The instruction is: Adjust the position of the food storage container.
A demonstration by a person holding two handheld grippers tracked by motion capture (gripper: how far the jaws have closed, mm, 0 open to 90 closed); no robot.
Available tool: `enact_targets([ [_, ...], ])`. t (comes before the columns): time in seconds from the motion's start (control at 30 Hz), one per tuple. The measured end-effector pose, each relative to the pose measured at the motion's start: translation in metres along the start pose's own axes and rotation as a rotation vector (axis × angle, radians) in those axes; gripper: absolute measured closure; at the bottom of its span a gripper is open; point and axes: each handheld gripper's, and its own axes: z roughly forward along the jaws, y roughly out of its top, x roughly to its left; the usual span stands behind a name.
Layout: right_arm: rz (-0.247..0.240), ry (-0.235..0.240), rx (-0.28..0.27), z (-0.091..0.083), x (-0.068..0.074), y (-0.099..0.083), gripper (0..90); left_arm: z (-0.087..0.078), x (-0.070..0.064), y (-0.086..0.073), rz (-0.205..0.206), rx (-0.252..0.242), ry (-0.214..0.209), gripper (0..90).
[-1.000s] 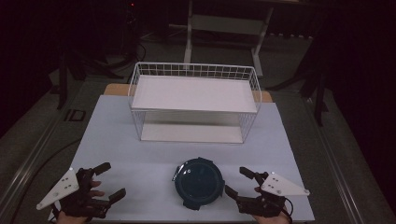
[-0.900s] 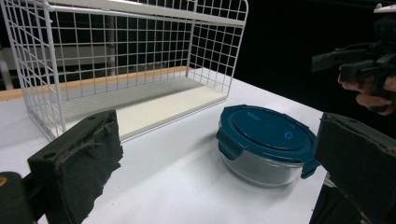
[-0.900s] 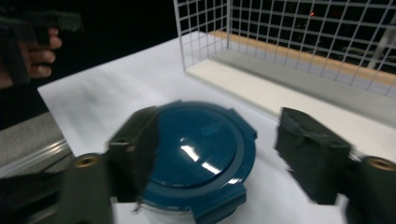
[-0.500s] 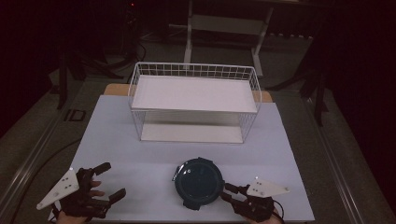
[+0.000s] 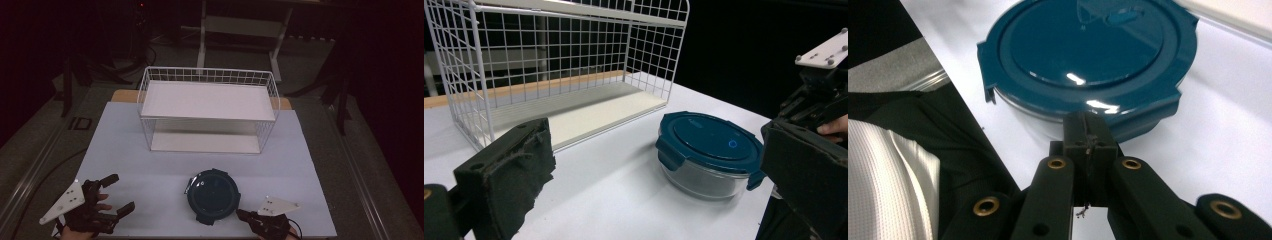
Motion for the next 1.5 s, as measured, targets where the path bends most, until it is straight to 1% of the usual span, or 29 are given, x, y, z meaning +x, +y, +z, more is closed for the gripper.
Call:
enact_targets([
  [0.03,0.001,0.007,0.007,0.002,-0.001,-0.001,90.0,0.000,0.000,0.000,0.000,0.000,-0.001,1.1],
  [0.17,0.008,0.001,0.028,0.006,-0.002,-0.002,90.0,0.000,0.000,0.000,-0.001,0.000,-0.003,1.1],
  [0.23,0.008,-0.002,0.029,0.007,-0.003,-0.002,90.0,0.000,0.000,0.000,-0.001,0.000,-0.001,1.1],
  [0.3,0.018,0.002,0.028,0.009,-0.003,-0.002,90.0,0.000,0.000,0.000,0.000,0.000,-0.002,1.1],
  [0.47,0.019,0.002,0.028,0.009,-0.004,-0.001,90.0,0.000,0.000,0.000,0.002,0.002,-0.002,1.1],
  [0.53,0.021,-0.007,0.027,0.010,-0.005,-0.001,90.0,0.000,0.000,0.000,0.003,0.001,-0.002,1.0],
  [0.57,0.023,-0.017,0.026,0.010,-0.007,0.000,90.0,0.000,0.000,0.000,0.003,0.001,-0.002,1.1],
  [0.67,0.026,-0.026,0.025,0.010,-0.011,0.000,90.0,0.000,0.000,0.000,0.001,0.001,-0.002,1.0],
  [0.7,0.034,-0.026,0.026,0.011,-0.013,0.001,90.0,0.000,0.000,0.000,0.000,0.001,-0.003,1.1],
  [0.83,0.039,-0.033,0.022,0.012,-0.018,0.002,90.0,0.001,0.000,0.000,0.002,0.002,-0.004,1.1],
  [0.93,0.040,-0.037,0.029,0.014,-0.020,0.003,90.0,0.001,0.000,0.000,0.002,0.002,-0.003,1.0],
  [0.97,0.049,-0.030,0.035,0.016,-0.024,0.003,90.0,0.001,0.000,0.000,0.003,0.004,-0.004,1.1],
  [1.0,0.049,-0.030,0.035,0.016,-0.024,0.003,90.0,0.001,0.000,0.000,0.003,0.004,-0.004,1.1],
  [1.03,0.065,-0.027,0.028,0.017,-0.027,0.003,90.0,0.000,0.000,0.000,0.004,0.003,-0.003,1.1],
  [1.13,0.068,-0.040,0.022,0.018,-0.028,0.004,90.0,0.001,0.000,0.000,0.002,0.001,-0.003,1.1],
  [1.17,0.060,-0.053,0.026,0.019,-0.029,0.005,90.0,0.001,0.001,0.000,0.002,0.004,-0.004,1.1],
  [1.27,0.061,-0.048,0.031,0.019,-0.030,0.006,90.0,0.001,0.001,0.000,0.004,0.007,-0.006,1.0],
  [1.3,0.067,-0.043,0.017,0.016,-0.031,0.005,90.0,0.000,0.000,0.000,0.007,0.006,-0.004,1.1],
  [1.33,0.067,-0.043,0.017,0.016,-0.031,0.005,90.0,0.000,0.000,0.000,0.007,0.006,-0.004,1.0],
  [1.37,0.058,-0.061,0.010,0.012,-0.033,0.005,90.0,0.000,0.000,0.000,0.007,0.006,-0.005,1.1],
  [1.4,0.058,-0.061,0.010,0.012,-0.033,0.005,90.0,0.000,0.000,0.000,0.007,0.006,-0.005,1.0],
  [1.47,0.075,-0.090,0.002,0.010,-0.037,0.005,90.0,0.000,0.001,0.000,0.005,0.009,-0.007,1.1],
  [1.5,0.095,-0.098,-0.007,0.010,-0.042,0.005,90.0,0.001,0.000,0.000,0.007,0.008,-0.008,1.0],
])
